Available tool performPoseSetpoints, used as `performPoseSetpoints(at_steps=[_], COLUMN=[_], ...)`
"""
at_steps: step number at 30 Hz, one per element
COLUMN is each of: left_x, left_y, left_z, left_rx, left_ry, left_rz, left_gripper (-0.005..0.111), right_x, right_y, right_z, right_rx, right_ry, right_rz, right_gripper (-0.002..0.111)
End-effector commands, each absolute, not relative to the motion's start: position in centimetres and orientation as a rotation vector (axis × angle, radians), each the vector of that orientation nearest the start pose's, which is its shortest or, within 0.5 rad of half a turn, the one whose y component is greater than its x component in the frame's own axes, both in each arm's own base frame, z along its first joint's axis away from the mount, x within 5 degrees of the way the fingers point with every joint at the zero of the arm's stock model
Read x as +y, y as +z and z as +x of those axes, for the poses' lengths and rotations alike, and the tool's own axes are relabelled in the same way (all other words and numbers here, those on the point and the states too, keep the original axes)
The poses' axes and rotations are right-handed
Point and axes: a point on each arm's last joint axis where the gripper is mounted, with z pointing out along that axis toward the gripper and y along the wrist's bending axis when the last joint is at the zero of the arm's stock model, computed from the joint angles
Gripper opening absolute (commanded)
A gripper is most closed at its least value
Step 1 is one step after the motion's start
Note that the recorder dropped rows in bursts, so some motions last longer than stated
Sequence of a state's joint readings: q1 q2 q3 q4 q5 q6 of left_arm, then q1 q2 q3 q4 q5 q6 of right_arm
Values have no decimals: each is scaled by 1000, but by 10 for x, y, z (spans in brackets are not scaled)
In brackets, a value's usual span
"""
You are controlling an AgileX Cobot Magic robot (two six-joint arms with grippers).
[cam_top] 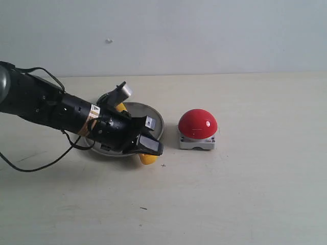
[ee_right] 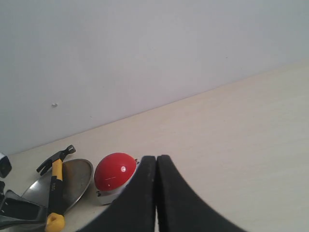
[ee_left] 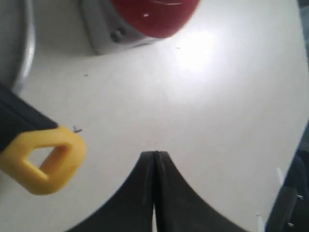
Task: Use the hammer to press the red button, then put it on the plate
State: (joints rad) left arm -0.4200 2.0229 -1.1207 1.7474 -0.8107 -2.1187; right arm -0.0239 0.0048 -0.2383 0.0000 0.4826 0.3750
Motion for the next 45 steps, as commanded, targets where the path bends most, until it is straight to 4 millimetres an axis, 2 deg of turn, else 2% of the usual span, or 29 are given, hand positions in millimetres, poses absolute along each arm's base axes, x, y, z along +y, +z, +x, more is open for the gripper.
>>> performPoseSetpoints(at_steps=[1,3,5,6,7,9,11,15,18,21,25,30,45], left_x=[-200,-176,-155,-143,-127,-104,-88,-64,-51,-47,-44,-39,-38], left_y=[201,224,241,248,257,267,271,275,279,282,289,293,294], left_z=[302,288,270,255,230,193,166,127,104,84,68,58,57], left_rx=[2412,2342,2269,2224,2157,2043,1964,1827,1718,1637,1551,1489,1474], left_ry=[-1285,-1020,-836,-748,-654,-553,-543,-593,-631,-711,-775,-795,-771], left_rz=[525,387,287,243,195,135,102,46,36,79,125,132,149], left_gripper=[0,0,0,0,0,0,0,0,0,0,0,0,0], right_x=[-1,-1,-1,-1,-1,-1,-1,-1,-1,-1,-1,-1,-1], right_y=[249,249,249,249,249,249,249,249,249,249,249,249,249], right_z=[38,38,38,38,38,38,38,38,38,38,38,38,38], right_rx=[1697,1697,1697,1697,1697,1697,1697,1697,1697,1697,1697,1697,1697], right_ry=[254,254,254,254,254,254,254,254,254,254,254,254,254], right_rz=[335,335,335,335,335,335,335,335,335,335,335,335,335], right_gripper=[0,0,0,0,0,0,0,0,0,0,0,0,0])
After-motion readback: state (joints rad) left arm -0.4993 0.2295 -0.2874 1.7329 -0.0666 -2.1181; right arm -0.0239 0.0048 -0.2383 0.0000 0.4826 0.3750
